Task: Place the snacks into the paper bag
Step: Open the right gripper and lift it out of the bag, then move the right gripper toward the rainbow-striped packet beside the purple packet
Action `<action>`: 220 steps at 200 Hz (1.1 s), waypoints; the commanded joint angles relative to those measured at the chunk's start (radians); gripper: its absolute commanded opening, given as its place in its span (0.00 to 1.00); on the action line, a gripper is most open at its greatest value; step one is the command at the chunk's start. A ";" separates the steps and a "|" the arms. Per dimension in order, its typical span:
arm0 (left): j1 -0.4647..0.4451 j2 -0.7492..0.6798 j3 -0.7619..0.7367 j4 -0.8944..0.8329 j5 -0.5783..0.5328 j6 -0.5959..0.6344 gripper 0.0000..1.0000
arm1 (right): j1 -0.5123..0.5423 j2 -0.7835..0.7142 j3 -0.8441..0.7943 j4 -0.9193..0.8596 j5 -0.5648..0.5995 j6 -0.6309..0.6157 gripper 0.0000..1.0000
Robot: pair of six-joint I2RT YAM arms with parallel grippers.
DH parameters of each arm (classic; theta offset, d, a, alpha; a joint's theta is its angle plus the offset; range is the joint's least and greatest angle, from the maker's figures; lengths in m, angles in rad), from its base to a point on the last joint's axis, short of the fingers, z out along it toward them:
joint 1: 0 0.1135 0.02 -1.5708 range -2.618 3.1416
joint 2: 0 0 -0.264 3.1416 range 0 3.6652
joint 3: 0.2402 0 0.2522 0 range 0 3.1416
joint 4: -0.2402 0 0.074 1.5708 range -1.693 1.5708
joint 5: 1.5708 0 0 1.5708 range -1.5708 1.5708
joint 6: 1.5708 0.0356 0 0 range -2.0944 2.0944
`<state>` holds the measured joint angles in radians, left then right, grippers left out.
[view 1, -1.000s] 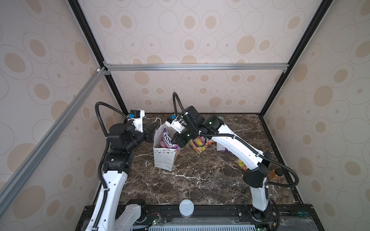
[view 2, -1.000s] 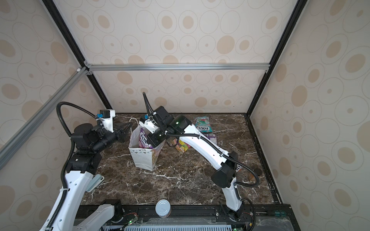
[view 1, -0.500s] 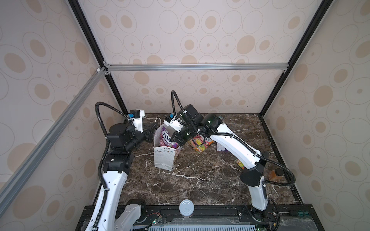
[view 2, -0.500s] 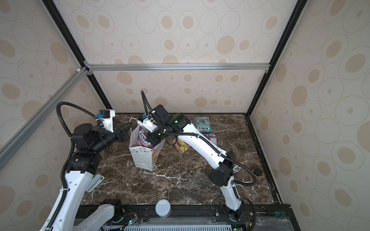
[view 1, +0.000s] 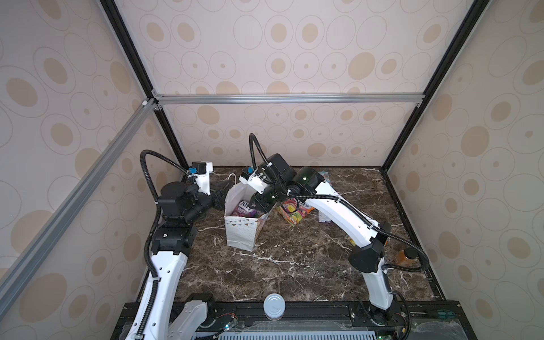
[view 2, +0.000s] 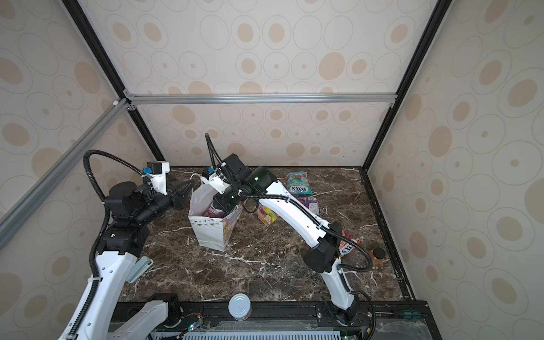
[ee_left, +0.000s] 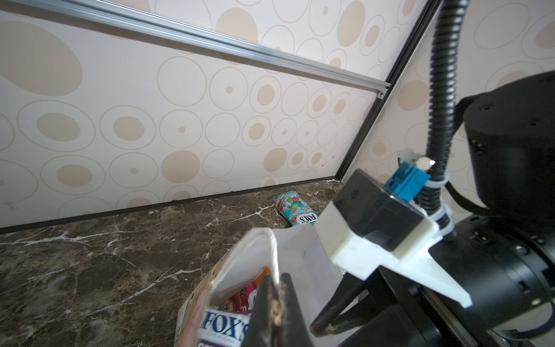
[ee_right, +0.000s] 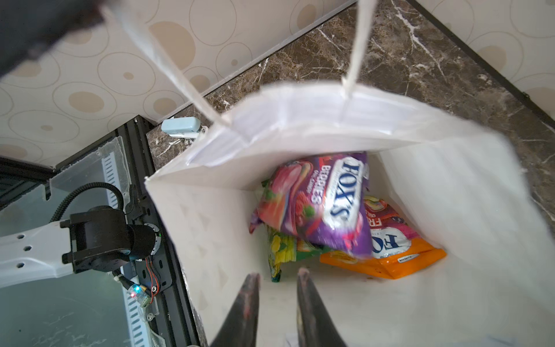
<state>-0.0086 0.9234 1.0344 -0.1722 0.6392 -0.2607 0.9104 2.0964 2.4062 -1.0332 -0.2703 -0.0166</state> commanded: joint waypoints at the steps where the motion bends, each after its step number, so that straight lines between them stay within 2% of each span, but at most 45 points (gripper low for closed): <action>1: -0.002 -0.022 0.029 0.022 0.005 0.026 0.00 | 0.009 -0.013 0.034 -0.018 0.042 -0.012 0.26; 43: -0.002 -0.023 0.029 0.020 -0.004 0.027 0.00 | 0.018 -0.065 0.024 -0.004 0.118 -0.013 0.26; 80: -0.002 -0.023 0.029 0.015 -0.026 0.033 0.00 | 0.021 -0.189 -0.099 0.094 0.174 0.017 0.26; 129: -0.001 -0.008 0.025 0.014 -0.044 0.035 0.00 | 0.019 -0.506 -0.517 0.332 0.282 0.092 0.27; 141: -0.001 -0.001 0.024 0.019 -0.035 0.029 0.00 | 0.016 -0.583 -0.605 0.365 0.332 0.115 0.30; 167: 0.001 0.007 0.026 0.007 -0.053 0.038 0.00 | 0.003 -0.675 -0.677 0.286 0.430 0.158 0.32; 220: 0.001 0.013 0.024 0.004 -0.066 0.040 0.00 | -0.021 -0.790 -0.798 0.125 0.514 0.264 0.35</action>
<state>-0.0082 0.9340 1.0344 -0.1970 0.5686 -0.2440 0.9024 1.3376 1.6493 -0.8032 0.1707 0.1776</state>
